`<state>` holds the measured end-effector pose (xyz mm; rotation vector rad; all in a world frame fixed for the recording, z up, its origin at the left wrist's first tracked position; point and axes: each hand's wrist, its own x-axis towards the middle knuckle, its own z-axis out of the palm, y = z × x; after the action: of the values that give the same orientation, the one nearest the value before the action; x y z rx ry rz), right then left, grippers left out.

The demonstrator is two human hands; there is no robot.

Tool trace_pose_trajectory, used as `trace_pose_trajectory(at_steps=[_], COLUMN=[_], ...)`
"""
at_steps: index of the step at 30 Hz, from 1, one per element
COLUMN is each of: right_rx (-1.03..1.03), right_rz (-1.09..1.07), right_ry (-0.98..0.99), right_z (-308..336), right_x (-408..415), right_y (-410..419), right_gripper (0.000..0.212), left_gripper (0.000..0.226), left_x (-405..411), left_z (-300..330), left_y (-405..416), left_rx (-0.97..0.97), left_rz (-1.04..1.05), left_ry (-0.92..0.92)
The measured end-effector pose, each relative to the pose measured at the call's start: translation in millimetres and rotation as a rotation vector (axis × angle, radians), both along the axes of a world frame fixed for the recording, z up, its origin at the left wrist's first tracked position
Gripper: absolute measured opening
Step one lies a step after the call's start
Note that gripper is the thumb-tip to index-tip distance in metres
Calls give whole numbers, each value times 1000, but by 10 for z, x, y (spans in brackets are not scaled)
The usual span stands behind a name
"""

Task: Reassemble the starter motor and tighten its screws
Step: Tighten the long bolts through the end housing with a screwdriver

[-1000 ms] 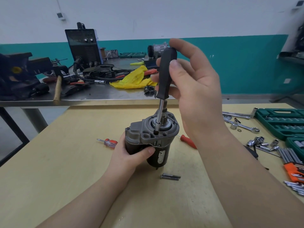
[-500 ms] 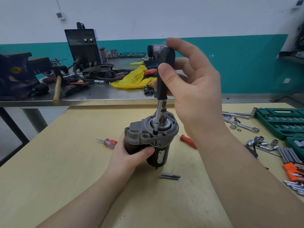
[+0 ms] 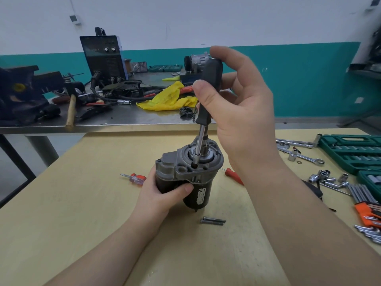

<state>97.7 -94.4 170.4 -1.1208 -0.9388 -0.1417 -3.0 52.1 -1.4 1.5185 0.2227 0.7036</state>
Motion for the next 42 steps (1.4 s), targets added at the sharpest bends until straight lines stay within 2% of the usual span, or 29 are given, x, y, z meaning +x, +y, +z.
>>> trace_pose_trajectory(at_steps=[3, 5, 11, 14, 16, 21, 27, 31, 37, 42], right_rx=[29, 22, 13, 45, 39, 27, 52, 46, 38, -33], right_rz=[103, 159, 31, 130, 154, 25, 176, 150, 62, 18], right_ry=[66, 105, 18, 97, 134, 31, 107, 45, -20, 3], right_z=[-11, -7, -2, -9, -8, -16, -24, -8, -6, -7], right_x=[-1, -1, -9, -6, -4, 1, 12, -14, -29, 1], right_y=[-10, -24, -1, -2, -8, 16, -7, -19, 13, 5], right_gripper=[26, 28, 34, 26, 28, 35, 32, 30, 35, 35], left_gripper=[62, 61, 61, 63, 69, 71, 66, 65, 79, 67], left_x=[6, 8, 14, 12, 7, 8, 10, 7, -1, -9], left_z=[-7, -15, -26, -19, -17, -26, -37, -40, -7, 0], left_y=[-3, -1, 5, 2, 3, 15, 23, 20, -2, -5], left_rx=[12, 11, 16, 12, 5, 14, 9, 8, -7, 6], left_rz=[-1, 5, 12, 16, 18, 16, 17, 21, 20, 23], left_ry=[-1, -4, -7, -5, -1, 7, 15, 16, 13, 11])
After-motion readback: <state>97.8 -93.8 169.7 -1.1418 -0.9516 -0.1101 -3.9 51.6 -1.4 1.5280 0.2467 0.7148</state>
